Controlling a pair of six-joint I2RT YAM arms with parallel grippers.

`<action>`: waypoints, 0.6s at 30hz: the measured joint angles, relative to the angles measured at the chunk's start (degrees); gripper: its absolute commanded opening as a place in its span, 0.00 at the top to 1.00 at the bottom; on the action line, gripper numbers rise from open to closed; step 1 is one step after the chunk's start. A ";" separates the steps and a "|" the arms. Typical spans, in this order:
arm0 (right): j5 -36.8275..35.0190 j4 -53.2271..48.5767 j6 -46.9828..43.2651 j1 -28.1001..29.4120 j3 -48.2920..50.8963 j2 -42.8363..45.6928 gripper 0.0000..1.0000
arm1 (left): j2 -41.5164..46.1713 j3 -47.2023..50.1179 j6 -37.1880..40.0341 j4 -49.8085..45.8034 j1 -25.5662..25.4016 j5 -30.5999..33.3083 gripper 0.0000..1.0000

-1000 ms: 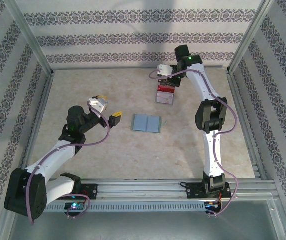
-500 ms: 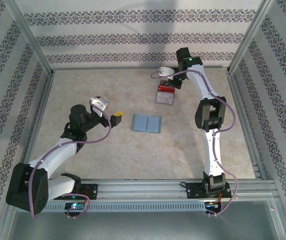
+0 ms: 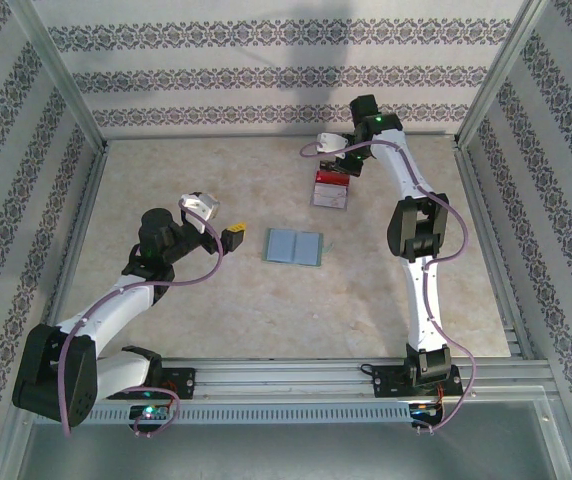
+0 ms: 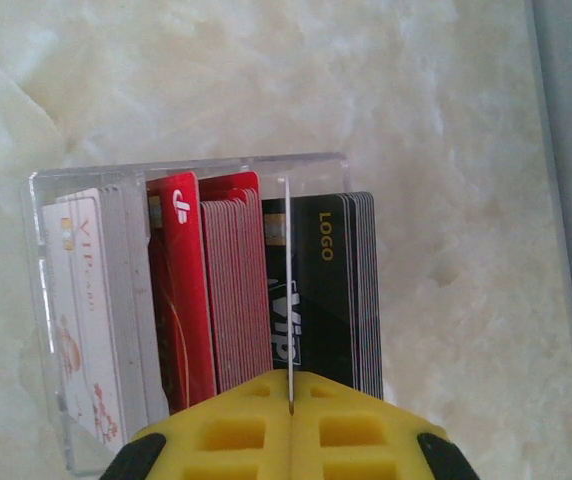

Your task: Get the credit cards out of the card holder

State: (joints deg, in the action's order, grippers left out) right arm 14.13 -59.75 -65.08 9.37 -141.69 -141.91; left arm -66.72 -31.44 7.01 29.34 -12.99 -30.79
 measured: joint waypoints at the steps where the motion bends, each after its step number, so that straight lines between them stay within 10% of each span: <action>1: -0.26 0.11 0.17 -0.04 -0.04 -0.15 1.00 | 0.00 0.00 0.00 0.00 0.00 0.00 0.00; 18: -2.93 0.50 0.59 -0.24 -0.76 -0.57 1.00 | -0.66 -0.09 0.00 0.00 0.00 0.00 0.00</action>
State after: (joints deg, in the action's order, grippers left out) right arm 11.20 -59.24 -64.49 9.13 -142.45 -142.47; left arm -67.37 -31.53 7.01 29.34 -12.99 -30.79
